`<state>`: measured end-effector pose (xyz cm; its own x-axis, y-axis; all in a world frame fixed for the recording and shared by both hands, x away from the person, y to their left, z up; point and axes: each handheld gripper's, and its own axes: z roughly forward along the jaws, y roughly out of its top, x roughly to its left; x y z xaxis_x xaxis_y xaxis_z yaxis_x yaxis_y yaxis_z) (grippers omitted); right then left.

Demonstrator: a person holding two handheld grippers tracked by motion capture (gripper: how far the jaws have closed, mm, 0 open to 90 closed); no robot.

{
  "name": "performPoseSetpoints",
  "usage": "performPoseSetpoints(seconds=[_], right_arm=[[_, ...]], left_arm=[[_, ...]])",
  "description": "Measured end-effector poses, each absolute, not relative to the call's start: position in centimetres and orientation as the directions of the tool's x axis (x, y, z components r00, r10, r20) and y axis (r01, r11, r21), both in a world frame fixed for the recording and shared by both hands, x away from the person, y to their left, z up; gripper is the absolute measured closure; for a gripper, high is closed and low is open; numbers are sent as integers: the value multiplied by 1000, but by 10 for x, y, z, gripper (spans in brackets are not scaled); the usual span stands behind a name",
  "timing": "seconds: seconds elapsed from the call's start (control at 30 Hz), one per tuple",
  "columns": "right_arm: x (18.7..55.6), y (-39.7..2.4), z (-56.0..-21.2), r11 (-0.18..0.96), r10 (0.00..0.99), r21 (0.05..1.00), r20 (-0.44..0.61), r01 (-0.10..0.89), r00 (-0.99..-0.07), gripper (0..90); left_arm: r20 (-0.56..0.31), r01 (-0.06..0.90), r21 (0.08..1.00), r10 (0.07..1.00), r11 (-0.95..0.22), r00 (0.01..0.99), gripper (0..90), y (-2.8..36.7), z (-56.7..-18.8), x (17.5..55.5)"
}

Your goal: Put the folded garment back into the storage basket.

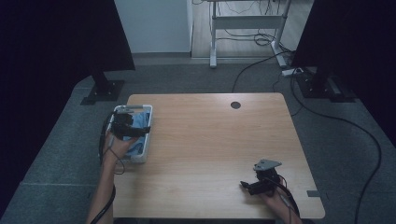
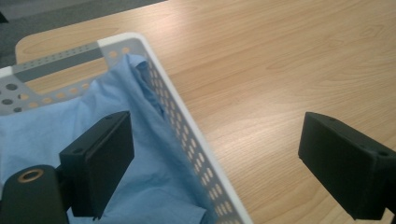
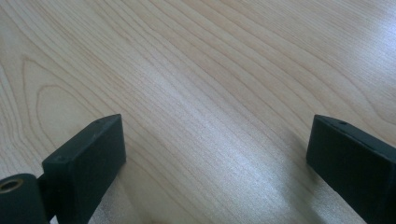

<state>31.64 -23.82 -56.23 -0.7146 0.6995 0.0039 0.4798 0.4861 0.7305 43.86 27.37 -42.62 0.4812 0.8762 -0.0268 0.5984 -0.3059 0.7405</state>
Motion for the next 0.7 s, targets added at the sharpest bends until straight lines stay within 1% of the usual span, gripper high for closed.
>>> performPoseSetpoints(seconds=[0.7], right_arm=[[316, -238, -562, 486, 699, 730, 4, 480, -715, 47]], left_arm=[[-7, 527, 783, 841, -332, 540, 97, 244, -422, 413]])
